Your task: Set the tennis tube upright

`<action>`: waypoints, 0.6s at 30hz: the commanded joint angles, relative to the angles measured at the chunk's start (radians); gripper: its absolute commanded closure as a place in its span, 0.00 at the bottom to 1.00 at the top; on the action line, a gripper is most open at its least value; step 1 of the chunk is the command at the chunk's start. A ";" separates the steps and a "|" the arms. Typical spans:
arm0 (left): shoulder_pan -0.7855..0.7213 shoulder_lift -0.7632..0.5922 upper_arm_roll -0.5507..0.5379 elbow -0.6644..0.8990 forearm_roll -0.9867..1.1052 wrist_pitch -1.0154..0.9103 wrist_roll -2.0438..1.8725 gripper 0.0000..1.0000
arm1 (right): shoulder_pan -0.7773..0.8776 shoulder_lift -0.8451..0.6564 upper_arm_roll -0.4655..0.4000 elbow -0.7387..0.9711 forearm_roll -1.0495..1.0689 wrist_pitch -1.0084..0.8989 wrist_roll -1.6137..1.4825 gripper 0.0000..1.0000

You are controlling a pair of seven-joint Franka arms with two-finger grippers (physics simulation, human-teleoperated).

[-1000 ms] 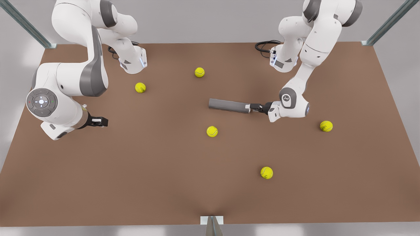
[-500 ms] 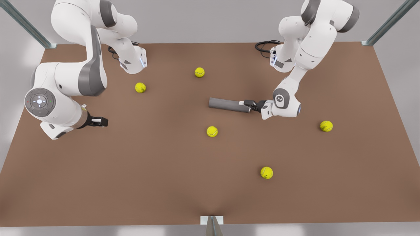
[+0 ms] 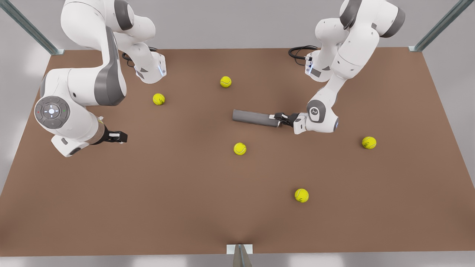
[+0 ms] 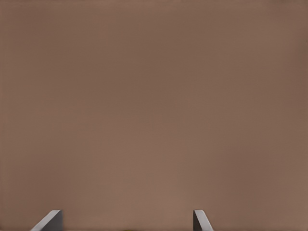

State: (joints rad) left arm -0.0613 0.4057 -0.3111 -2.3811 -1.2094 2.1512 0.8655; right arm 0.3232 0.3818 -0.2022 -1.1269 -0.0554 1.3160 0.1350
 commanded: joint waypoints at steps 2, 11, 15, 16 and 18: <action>0.000 -0.001 0.000 0.010 0.002 -0.019 0.017 0.52 | 0.000 0.000 0.000 -0.001 0.002 0.003 0.011 0.00; 0.001 -0.011 0.001 0.068 0.010 -0.085 -0.063 0.55 | -0.001 0.000 0.013 -0.001 0.002 0.003 0.011 0.00; 0.001 -0.016 0.001 0.103 0.057 -0.122 -0.108 0.61 | -0.003 0.002 0.013 -0.001 0.000 0.003 0.011 0.00; 0.003 -0.016 0.003 0.118 0.080 -0.142 -0.135 0.64 | -0.003 0.002 0.013 -0.001 0.000 0.003 0.011 0.00; 0.003 -0.016 0.001 0.132 0.088 -0.148 -0.155 0.67 | -0.003 0.002 0.013 -0.001 0.000 0.003 0.011 0.00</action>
State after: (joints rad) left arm -0.0583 0.3899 -0.3092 -2.2543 -1.1468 2.0455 0.8207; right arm 0.3206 0.3852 -0.1886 -1.1279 -0.0553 1.3193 0.1417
